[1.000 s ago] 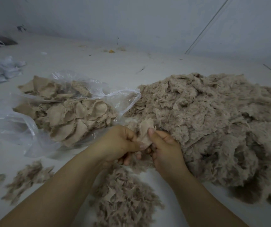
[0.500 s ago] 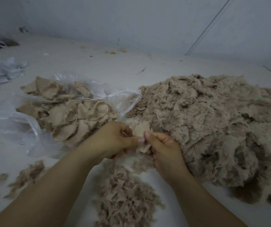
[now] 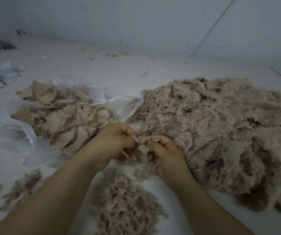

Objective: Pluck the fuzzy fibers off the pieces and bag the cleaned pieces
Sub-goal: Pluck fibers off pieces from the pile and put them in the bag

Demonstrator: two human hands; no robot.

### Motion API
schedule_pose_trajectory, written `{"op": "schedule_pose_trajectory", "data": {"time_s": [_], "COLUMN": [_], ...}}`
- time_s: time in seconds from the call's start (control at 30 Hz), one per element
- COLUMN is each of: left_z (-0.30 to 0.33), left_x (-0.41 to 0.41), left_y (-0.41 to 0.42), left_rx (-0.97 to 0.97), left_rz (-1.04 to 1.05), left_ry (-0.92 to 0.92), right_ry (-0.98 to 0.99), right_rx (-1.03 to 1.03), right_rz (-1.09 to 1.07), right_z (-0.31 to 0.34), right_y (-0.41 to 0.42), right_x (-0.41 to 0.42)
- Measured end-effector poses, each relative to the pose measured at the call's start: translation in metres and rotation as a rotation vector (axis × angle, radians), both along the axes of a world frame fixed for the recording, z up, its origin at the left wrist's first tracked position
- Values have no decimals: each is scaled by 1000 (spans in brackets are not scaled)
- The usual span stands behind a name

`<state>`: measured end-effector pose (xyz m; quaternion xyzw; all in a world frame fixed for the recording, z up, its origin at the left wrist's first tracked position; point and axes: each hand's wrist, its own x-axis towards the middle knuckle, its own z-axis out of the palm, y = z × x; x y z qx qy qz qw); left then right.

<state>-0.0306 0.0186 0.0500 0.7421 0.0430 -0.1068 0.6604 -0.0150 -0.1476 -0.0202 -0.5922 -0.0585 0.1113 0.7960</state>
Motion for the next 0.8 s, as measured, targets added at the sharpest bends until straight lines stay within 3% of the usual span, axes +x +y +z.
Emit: {"op": "schedule_pose_trajectory", "data": {"time_s": [0.1,0.23,0.47,0.6,0.8], "left_z": [3,4,-5,-10,-8], "left_x": [0,3,4,4,-1], "left_y": [1,-8,-7,-10,-2], "left_rx": [78,169,89,88,157], "left_rz": [-132,-50,157,186,-6], "left_ry": [-43,-231,-162,-189,-208], "right_ry": [-26,-38,36,-95,-68], "right_rx": [-59,-108,-29,-151,-99], "right_rz": [26,23,18,36,16], "right_z": [-1,-2,1,5,7], "right_y": [0,0,0,3,1], "right_x": [1,0,-2,-4,-8]}}
